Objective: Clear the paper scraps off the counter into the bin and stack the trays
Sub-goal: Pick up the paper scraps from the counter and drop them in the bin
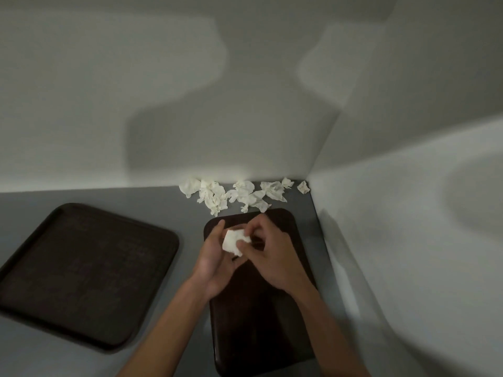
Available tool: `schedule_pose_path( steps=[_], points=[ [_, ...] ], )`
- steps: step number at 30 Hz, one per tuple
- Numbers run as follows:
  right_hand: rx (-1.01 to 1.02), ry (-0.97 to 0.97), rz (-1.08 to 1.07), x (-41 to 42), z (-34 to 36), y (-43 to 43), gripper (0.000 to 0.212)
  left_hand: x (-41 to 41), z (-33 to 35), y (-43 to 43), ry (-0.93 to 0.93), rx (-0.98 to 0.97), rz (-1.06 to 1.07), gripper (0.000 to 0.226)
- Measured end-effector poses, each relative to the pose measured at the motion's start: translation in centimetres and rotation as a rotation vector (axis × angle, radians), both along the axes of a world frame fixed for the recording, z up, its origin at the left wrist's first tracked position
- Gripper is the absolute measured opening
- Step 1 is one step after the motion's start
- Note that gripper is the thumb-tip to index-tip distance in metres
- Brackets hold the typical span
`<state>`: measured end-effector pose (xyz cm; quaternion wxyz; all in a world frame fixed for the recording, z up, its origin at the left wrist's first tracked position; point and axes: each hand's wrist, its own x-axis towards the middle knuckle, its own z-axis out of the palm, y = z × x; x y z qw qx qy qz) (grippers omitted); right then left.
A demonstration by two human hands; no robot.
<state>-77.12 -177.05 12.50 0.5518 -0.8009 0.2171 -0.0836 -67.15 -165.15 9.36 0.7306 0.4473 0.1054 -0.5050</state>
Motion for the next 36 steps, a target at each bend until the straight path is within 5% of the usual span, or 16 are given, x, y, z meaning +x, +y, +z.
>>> schedule_pose_path(
  steps=[2, 5, 8, 12, 16, 23, 29, 36],
  points=[
    [-0.294, 0.061, 0.056, 0.5, -0.7, 0.6, 0.018, -0.4, 0.5, -1.0, -0.003, -0.041, -0.039, 0.050],
    [-0.661, 0.152, 0.112, 1.1, -2.2, 0.6, 0.012, -0.7, 0.7, -1.8, -0.208, 0.152, -0.014, 0.047],
    [-0.481, 0.195, 0.259, 2.6, -2.2, -1.7, 0.018, 0.2, -0.4, -0.9, -0.380, 0.381, 0.024, 0.049],
    [-0.365, 0.065, -0.006, 7.7, -3.5, -5.6, 0.018, 1.6, -2.6, 1.6, -0.516, 0.556, 0.032, 0.044],
    [-0.583, 0.207, -0.148, 15.4, -7.6, -9.8, 0.017, 1.8, -1.5, 3.5, -0.576, 0.556, -0.011, 0.040],
    [-0.827, 0.638, -0.022, 22.3, -15.2, -11.6, 0.034, 1.6, -1.2, 6.4, -0.623, 0.510, -0.032, 0.039],
    [-0.827, 0.446, -0.162, 21.8, -16.1, -11.2, 0.022, 1.4, -1.7, 8.9, -0.622, 0.520, -0.012, 0.041],
    [-0.395, 0.118, -0.215, 17.1, -9.5, -10.1, 0.021, 0.8, -1.7, 9.1, -0.608, 0.499, -0.036, 0.036]
  ],
)
